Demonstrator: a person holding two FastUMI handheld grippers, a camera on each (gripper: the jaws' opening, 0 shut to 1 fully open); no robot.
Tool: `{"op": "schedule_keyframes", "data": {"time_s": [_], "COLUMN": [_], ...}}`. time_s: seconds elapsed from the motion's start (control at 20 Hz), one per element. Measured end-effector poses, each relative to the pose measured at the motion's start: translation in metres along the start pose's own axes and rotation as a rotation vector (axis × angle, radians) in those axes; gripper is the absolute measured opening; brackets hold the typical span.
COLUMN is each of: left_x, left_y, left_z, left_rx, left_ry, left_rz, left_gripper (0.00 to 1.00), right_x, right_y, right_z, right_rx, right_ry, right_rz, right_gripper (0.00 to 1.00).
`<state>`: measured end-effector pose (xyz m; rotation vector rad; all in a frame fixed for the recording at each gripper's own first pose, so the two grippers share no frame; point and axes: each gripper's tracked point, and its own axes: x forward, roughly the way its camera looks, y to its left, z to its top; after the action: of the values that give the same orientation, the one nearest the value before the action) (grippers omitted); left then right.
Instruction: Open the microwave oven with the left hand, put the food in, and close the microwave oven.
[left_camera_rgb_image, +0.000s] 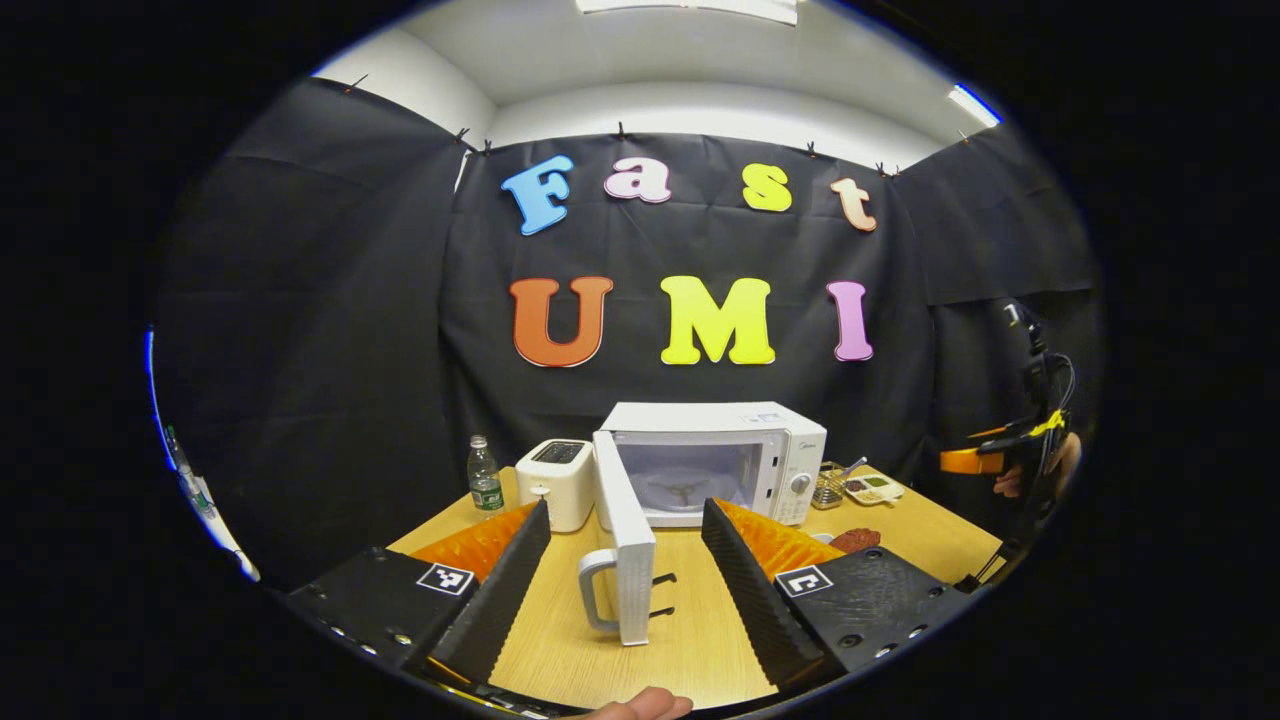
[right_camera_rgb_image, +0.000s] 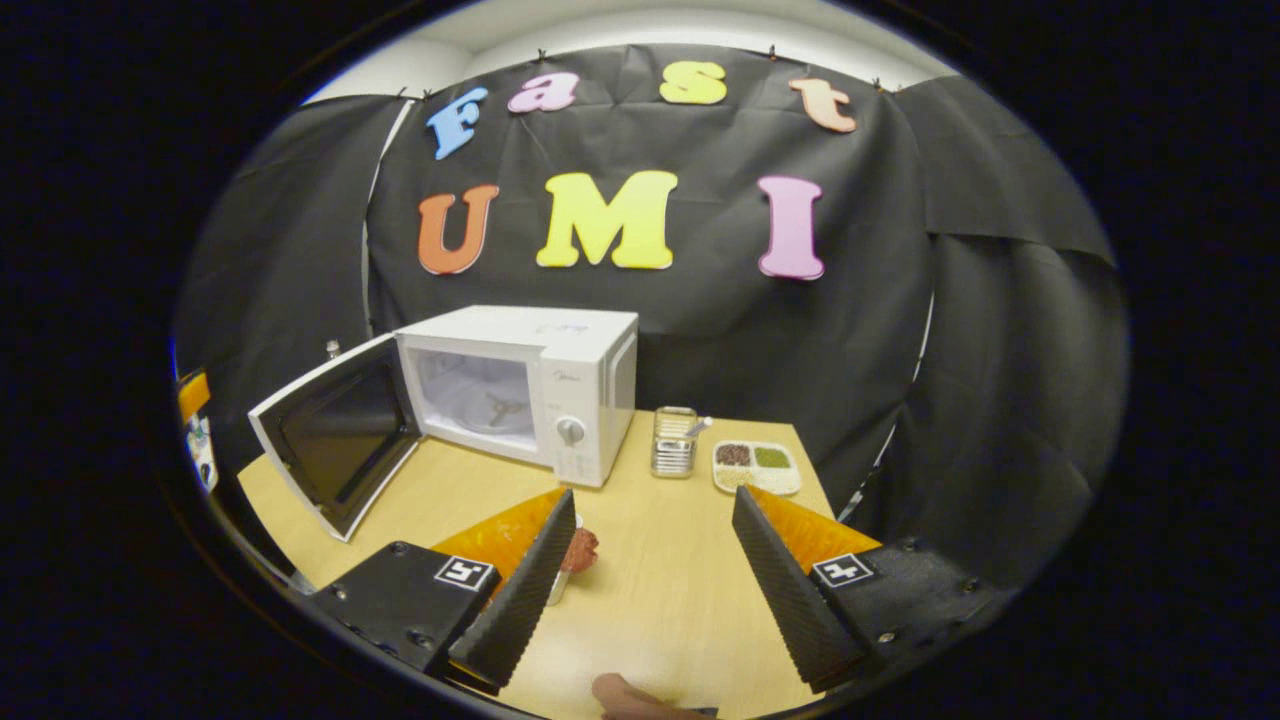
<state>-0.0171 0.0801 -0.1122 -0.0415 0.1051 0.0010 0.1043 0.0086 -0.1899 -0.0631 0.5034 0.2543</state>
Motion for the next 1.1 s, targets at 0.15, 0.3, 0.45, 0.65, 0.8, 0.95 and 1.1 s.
{"op": "schedule_keyframes", "data": {"time_s": [0.15,0.3,0.45,0.65,0.8,0.95,1.1], "left_x": [0.009,0.018,0.022,0.024,0.021,0.015,0.009], "left_y": [-0.010,-0.017,-0.024,-0.028,-0.038,-0.043,-0.043], "left_z": [0.021,0.037,0.040,0.042,0.040,0.042,0.043], "left_rx": [0.013,0.018,0.022,0.039,0.030,0.023,0.022], "left_ry": [-0.034,-0.064,-0.065,-0.069,-0.056,-0.066,-0.066], "left_rz": [-0.006,0.018,0.034,0.037,0.018,0.003,-0.002], "left_gripper": [0.94,0.93,0.93,0.93,0.94,0.94,0.94], "right_x": [0.037,0.065,0.085,0.105,0.115,0.121,0.118], "right_y": [0.002,0.011,0.020,0.043,0.055,0.061,0.062], "right_z": [-0.020,-0.047,-0.069,-0.090,-0.096,-0.113,-0.116], "right_rx": [0.070,0.194,0.290,0.455,0.574,0.633,0.630], "right_ry": [0.145,0.282,0.391,0.496,0.543,0.610,0.619], "right_rz": [0.116,0.245,0.342,0.484,0.569,0.595,0.576], "right_gripper": [0.92,1.00,0.82,0.72,0.65,0.56,0.06]}}
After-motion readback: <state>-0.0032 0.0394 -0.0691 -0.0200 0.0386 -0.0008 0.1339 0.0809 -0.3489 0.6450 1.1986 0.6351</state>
